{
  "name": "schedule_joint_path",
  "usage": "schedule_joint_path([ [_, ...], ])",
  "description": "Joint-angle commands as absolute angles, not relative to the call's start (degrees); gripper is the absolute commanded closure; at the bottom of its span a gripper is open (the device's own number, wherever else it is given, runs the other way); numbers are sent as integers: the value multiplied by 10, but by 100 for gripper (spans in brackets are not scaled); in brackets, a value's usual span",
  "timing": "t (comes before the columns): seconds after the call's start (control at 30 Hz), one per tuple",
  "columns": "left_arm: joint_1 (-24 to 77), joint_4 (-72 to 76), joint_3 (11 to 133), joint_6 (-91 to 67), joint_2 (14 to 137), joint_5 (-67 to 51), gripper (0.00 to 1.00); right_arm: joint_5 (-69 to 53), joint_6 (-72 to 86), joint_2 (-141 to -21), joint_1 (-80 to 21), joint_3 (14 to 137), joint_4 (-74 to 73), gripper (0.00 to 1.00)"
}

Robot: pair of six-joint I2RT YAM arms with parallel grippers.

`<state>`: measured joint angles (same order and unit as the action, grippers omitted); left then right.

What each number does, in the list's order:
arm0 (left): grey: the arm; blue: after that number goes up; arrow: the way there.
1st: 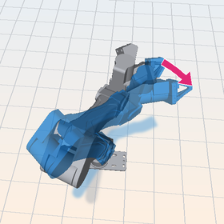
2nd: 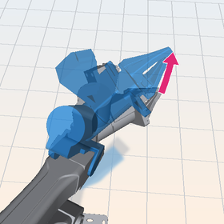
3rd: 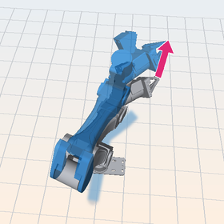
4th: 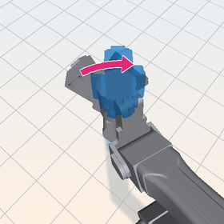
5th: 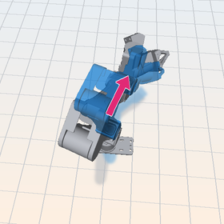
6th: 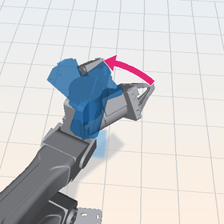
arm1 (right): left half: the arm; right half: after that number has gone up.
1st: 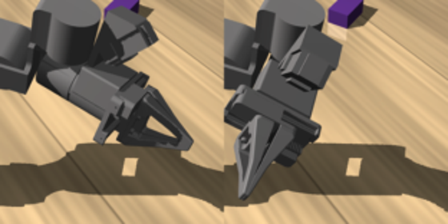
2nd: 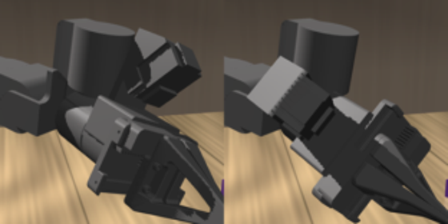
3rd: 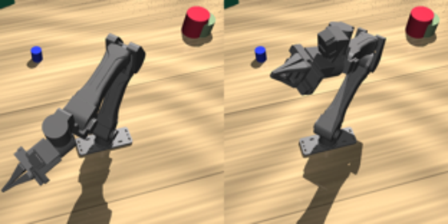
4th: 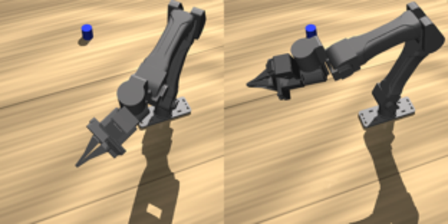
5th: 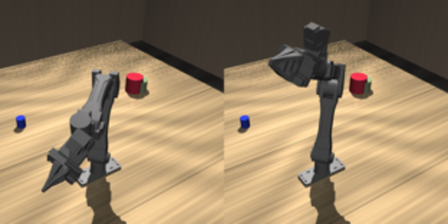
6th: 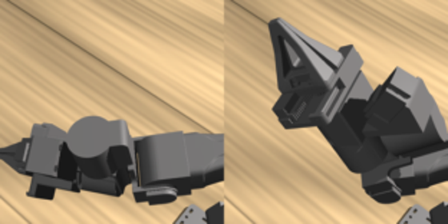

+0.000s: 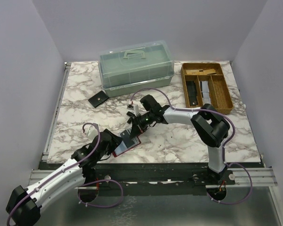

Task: Take the credit cards out of the card holder
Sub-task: Remove the credit card from the card holder.

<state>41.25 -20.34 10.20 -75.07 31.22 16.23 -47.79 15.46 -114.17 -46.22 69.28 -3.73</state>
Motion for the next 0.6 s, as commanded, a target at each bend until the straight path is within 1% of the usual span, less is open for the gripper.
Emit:
schedule_joint_path([
  [0.0,411,-263,138,-726,346,224,39,-457,124,-1111,-448,684,-47,100],
  [0.13,411,-267,148,-728,364,241,32,-450,116,-1096,-425,679,-51,100],
  [0.27,408,-277,178,-717,396,258,31,-453,110,-1085,-398,670,-53,100],
  [0.37,407,-290,222,-685,406,268,31,-454,106,-1086,-390,666,-54,100],
  [0.43,407,-275,251,-637,392,247,31,-456,106,-1091,-388,667,-55,100],
  [0.5,406,-223,270,-579,360,192,31,-457,106,-1095,-388,668,-55,100],
  [0.57,407,-153,267,-555,333,126,28,-460,108,-1099,-386,667,-53,100],
])
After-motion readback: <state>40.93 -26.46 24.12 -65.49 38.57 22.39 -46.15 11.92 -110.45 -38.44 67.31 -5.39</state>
